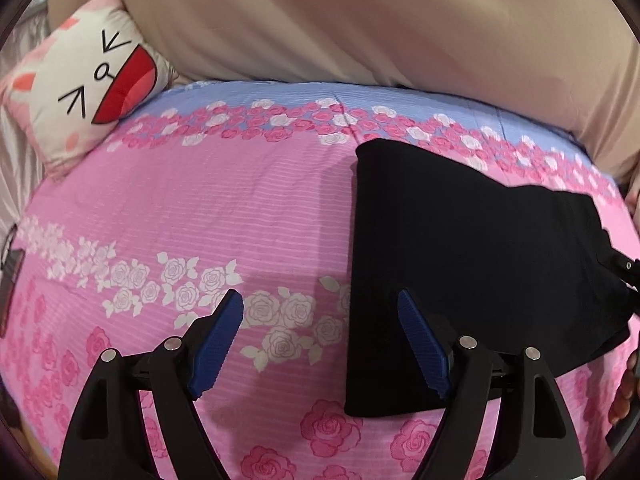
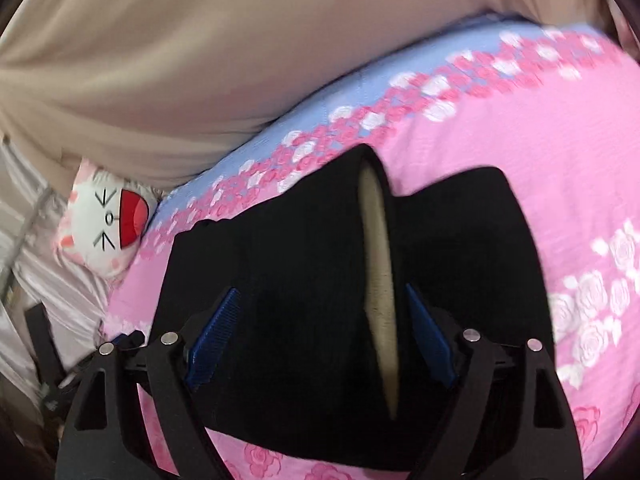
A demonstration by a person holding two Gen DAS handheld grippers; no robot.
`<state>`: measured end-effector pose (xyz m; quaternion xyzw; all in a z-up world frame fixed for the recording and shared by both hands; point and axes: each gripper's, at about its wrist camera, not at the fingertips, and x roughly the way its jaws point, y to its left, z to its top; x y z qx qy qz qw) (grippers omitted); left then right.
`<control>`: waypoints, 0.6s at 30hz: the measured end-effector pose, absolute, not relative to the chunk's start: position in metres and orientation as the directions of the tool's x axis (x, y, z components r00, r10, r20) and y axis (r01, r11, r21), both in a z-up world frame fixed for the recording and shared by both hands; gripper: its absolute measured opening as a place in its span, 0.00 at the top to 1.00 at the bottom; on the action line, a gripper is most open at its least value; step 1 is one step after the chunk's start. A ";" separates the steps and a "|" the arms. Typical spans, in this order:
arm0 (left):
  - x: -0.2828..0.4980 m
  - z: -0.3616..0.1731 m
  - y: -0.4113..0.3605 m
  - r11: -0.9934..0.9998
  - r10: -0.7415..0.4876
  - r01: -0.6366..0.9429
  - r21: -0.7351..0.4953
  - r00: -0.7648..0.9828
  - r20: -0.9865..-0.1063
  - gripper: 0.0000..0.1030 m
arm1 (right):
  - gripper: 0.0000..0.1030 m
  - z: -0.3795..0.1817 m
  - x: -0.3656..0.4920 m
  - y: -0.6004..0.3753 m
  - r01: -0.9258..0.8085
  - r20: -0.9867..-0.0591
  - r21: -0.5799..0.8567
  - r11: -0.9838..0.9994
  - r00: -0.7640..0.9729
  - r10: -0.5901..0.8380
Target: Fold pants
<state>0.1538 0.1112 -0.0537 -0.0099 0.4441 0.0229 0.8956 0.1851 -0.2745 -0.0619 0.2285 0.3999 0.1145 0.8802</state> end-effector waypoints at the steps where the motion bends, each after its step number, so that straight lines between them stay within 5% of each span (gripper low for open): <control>1: 0.154 -0.055 0.109 0.999 0.036 -0.046 0.011 0.603 -0.797 0.25 | 0.56 -0.060 0.184 -0.269 -0.044 -0.644 0.491 0.870 0.654 0.396; 2: 0.154 -0.055 0.108 0.999 0.038 -0.042 0.016 0.599 -0.800 0.25 | 0.76 -0.060 0.185 -0.267 -0.051 -0.641 0.498 0.866 0.651 0.407; 3: 0.155 -0.057 0.106 0.999 0.037 -0.038 0.018 0.594 -0.804 0.25 | 0.78 -0.059 0.184 -0.266 -0.052 -0.638 0.501 0.864 0.653 0.409; 14: 0.154 -0.057 0.097 0.998 0.069 -0.034 0.061 0.587 -0.807 0.20 | 0.84 -0.019 0.156 -0.288 -0.072 -0.520 0.564 0.823 0.743 0.421; 18: 0.153 -0.056 0.093 0.997 0.074 -0.034 0.067 0.599 -0.798 0.17 | 0.84 -0.048 0.154 -0.305 0.015 -0.613 0.532 0.846 0.697 0.373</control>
